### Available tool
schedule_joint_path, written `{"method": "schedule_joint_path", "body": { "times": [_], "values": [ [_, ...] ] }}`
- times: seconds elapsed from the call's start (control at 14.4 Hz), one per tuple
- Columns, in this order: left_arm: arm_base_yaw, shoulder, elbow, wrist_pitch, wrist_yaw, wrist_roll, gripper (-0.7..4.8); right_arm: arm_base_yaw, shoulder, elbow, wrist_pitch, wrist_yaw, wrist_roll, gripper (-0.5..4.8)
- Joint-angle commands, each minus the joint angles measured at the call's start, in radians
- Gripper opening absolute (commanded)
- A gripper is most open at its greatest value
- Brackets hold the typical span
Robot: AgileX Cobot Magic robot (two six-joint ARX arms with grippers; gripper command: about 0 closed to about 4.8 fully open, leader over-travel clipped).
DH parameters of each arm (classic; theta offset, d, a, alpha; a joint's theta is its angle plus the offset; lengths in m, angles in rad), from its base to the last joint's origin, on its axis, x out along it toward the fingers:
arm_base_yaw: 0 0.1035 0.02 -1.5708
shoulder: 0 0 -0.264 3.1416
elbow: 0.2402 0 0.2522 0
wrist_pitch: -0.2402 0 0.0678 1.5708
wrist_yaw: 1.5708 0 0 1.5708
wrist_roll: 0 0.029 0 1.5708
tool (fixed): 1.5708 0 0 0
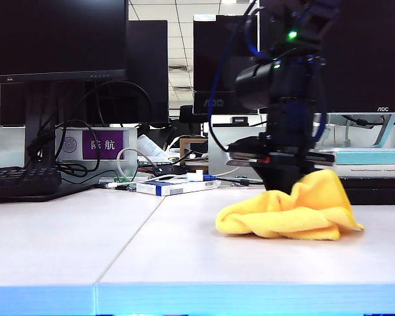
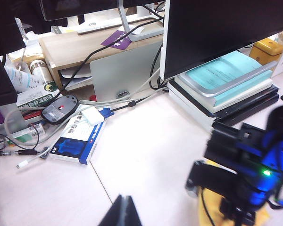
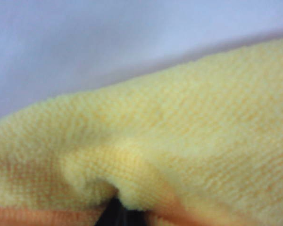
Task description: Wipe the table from front to back using the rag.
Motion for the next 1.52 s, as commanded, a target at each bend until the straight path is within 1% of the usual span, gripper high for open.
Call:
{"method": "schedule_joint_path", "body": {
  "times": [0.07,0.14,0.21,0.48,0.62,0.76,1.04,1.11,1.25,1.32,1.38,1.45,1.52],
  "values": [
    [-0.002,-0.005,0.003,0.009,0.005,0.001,-0.05,0.017,-0.024,-0.067,-0.047,-0.035,0.005,-0.06],
    [-0.001,-0.004,0.003,0.009,0.005,0.001,-0.05,0.038,-0.060,-0.109,-0.026,-0.048,0.005,-0.06],
    [-0.002,-0.005,0.003,0.009,0.005,0.000,-0.05,0.079,-0.116,-0.194,0.029,-0.080,0.033,-0.06],
    [-0.002,-0.005,0.003,0.007,0.005,0.000,-0.05,0.124,-0.172,-0.309,0.090,-0.086,0.074,-0.06],
    [-0.002,-0.004,0.003,0.000,0.005,0.000,-0.05,0.167,-0.220,-0.419,0.125,-0.095,0.099,-0.06],
    [-0.002,-0.005,0.003,-0.001,0.005,0.001,-0.05,0.190,-0.238,-0.451,0.137,-0.096,0.107,-0.06],
    [-0.002,-0.005,0.003,0.000,0.005,0.001,-0.05,0.216,-0.298,-0.455,0.093,-0.095,0.110,-0.06],
    [-0.001,-0.004,0.003,0.000,0.005,0.001,-0.05,0.216,-0.319,-0.455,0.108,-0.074,0.110,-0.06],
    [-0.002,-0.004,0.003,0.000,0.005,0.000,-0.05,0.206,-0.321,-0.455,0.167,-0.069,0.110,-0.06],
    [-0.002,-0.005,0.003,0.000,0.005,0.000,-0.05,0.204,-0.321,-0.455,0.214,-0.044,0.122,-0.06],
    [-0.002,-0.004,0.003,0.000,0.005,0.000,-0.05,0.196,-0.321,-0.455,0.312,0.044,0.133,-0.06],
    [-0.002,-0.005,0.003,0.000,0.005,0.000,-0.06,0.190,-0.321,-0.455,0.346,0.081,0.134,-0.06],
    [-0.002,-0.005,0.003,-0.001,0.005,0.000,-0.05,0.183,-0.321,-0.455,0.348,0.080,0.135,-0.06]
  ]
}}
